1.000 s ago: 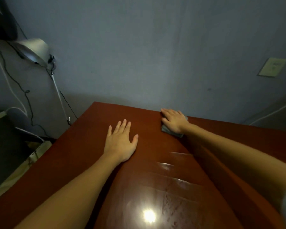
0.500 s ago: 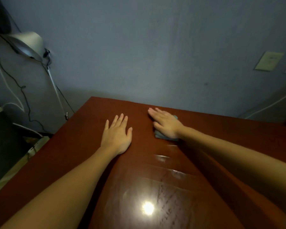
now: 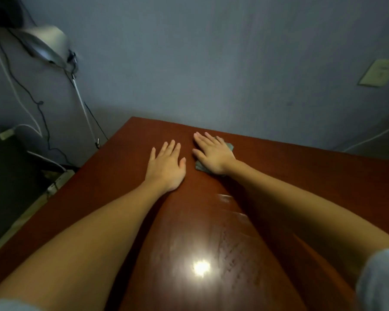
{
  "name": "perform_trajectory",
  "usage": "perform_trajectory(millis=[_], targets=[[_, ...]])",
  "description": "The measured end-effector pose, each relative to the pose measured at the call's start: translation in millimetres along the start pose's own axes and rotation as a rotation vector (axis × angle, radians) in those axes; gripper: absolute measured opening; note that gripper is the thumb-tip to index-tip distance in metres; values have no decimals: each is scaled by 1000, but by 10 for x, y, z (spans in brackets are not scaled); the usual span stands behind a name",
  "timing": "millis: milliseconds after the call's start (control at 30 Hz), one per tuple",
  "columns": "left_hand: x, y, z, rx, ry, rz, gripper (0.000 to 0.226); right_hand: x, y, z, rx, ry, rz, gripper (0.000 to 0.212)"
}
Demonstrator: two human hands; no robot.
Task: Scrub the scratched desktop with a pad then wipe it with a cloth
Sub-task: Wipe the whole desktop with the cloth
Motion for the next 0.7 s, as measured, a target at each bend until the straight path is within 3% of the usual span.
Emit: perform_trajectory(millis=[100,200,300,400,533,700], targets=[[3,-13,-4,-6,8,15,56,-58,-455,-207,34,-25,-14,57],[-10,-1,0,-15,17,20,56,-21,-621,-729,-85,-3,4,56],[-22,43,8,-12,25,-4,57,36,-387,-1003,-223,12,21,57],[-30,52,24,-14,25,-11,57,88,-9,-828,-306,44,19,61],[-12,42,11,-11,10,-18,56,34,65,-171,-209,35,23,63],[-24,42,19,-3,18,-7,55,-236,-828,290,35,-40,-12,63]])
Point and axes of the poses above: each hand's wrist, its own y-axis towards the middle knuckle, its own x-axis out of the back of the hand, z = x × y, the point moved 7 cm from there along y, towards the middle knuckle, and after that the axes turned 14 degrees about z, right-handed, at the moved point
